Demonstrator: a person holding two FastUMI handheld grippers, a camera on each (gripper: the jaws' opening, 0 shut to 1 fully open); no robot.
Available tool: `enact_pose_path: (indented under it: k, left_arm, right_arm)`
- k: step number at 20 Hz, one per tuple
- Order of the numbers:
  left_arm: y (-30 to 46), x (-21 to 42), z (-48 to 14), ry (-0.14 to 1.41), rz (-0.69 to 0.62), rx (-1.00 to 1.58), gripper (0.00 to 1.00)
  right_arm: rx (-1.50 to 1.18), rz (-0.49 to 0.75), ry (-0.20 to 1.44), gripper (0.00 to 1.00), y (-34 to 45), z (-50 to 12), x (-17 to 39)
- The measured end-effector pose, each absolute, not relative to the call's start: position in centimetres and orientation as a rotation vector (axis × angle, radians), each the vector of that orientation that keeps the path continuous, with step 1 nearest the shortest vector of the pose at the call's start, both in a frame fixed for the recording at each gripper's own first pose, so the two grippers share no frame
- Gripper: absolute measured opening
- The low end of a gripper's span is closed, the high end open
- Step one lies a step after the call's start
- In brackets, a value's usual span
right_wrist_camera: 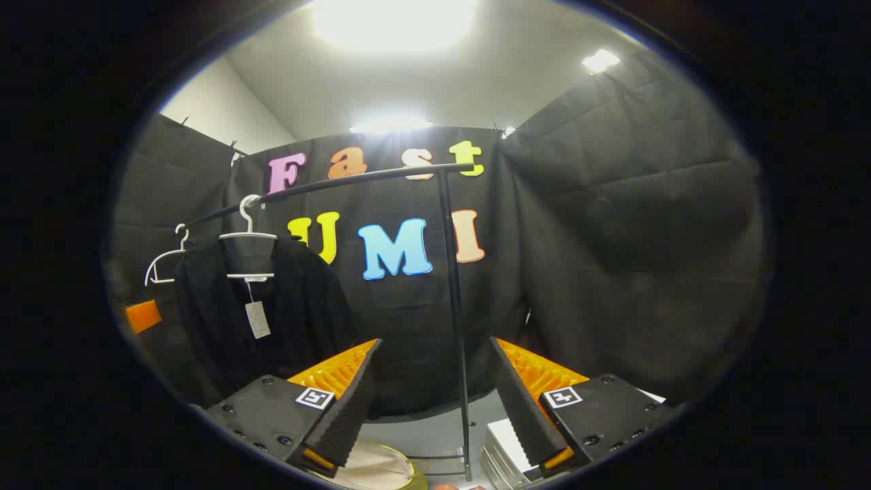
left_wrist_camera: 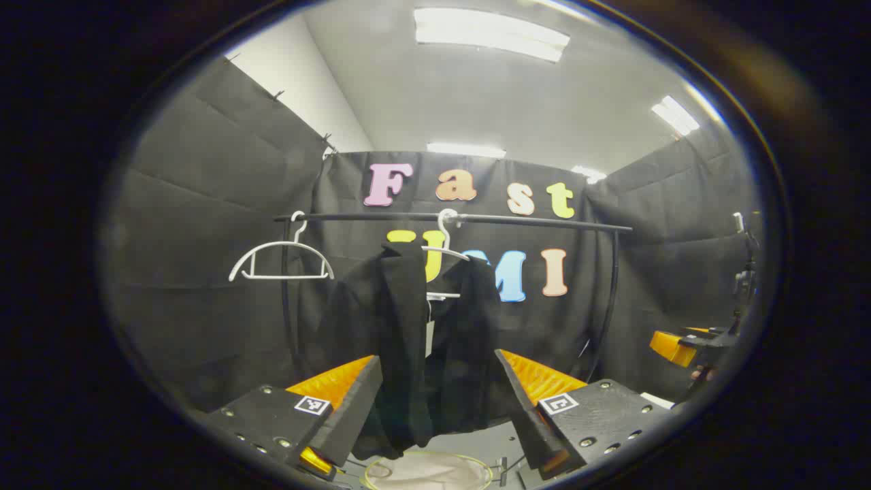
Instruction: Grasp the clothes on the hanger with both hands and then place them into the laundry hamper below.
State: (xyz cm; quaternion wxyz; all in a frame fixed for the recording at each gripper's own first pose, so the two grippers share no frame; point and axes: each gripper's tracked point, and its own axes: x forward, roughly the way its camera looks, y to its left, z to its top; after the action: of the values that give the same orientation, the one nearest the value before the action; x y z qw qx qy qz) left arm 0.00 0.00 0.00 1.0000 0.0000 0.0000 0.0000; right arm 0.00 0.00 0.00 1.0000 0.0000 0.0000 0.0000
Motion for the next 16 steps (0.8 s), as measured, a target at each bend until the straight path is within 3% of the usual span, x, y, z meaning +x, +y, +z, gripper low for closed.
enact_pose_path:
  k: [4, 16]
  left_arm:
    - [-0.6, 0.7, -0.3, 0.000, -0.027, -0.002, 0.94]
    - [1.0, 0.9, -0.5, 0.002, -0.019, -0.069, 0.95]
  right_arm:
    - [-0.017, -0.005, -0.007, 0.92, 0.2, 0.1, -0.6]
    - [0.004, -0.034, 0.039, 0.96, -0.2, 0.4, -0.9]
